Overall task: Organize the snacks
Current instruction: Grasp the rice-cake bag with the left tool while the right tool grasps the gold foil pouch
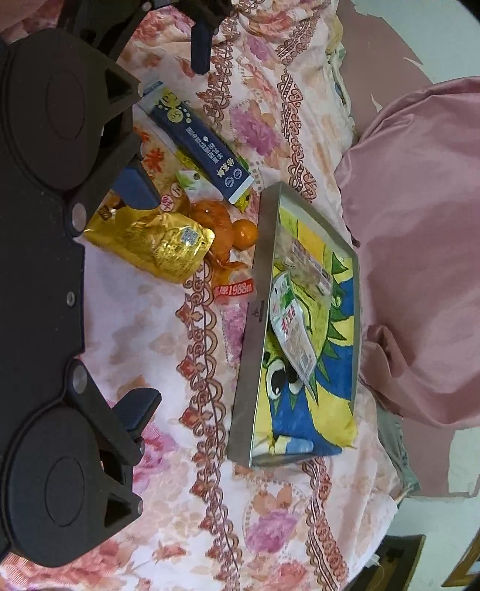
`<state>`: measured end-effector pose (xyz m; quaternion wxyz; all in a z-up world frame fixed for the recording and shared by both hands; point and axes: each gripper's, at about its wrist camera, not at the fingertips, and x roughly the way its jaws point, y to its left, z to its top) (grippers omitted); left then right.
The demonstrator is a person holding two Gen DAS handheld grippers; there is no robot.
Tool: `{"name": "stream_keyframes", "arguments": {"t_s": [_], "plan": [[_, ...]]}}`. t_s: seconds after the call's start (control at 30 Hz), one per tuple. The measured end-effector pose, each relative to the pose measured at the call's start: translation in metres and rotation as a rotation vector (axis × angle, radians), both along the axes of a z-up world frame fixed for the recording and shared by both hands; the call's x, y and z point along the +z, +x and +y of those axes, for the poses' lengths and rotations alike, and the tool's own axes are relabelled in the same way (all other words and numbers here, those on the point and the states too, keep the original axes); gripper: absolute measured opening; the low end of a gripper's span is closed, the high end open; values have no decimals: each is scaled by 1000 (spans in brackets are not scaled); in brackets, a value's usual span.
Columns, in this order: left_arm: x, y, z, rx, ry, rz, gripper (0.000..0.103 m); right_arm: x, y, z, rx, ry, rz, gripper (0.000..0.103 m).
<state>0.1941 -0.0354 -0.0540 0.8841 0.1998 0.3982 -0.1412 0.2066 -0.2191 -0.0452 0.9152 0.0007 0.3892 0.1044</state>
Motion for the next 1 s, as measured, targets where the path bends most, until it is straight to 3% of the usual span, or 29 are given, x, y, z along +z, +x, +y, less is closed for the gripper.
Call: {"name": "stream_keyframes", "arguments": {"t_s": [0.2,0.43,0.57,0.83,0.97,1.0], "plan": [[-11,11,0,-42,-81,58,102,-14,22,8,40,95,42,102],[-24,15,-7,-93,-80,88,102,-37,42,21,73,182,124,101],[-29,21,-5,-74,-100,111,102,-49,51,24,70,219,175,92],[-29,24,1,-62,-141,121,94,-49,50,26,56,191,197,77],[-28,24,2,-64,-156,143,87,-48,50,20,45,245,217,58],[-28,24,2,-60,-168,159,85,-48,50,19,42,269,228,58]]}}
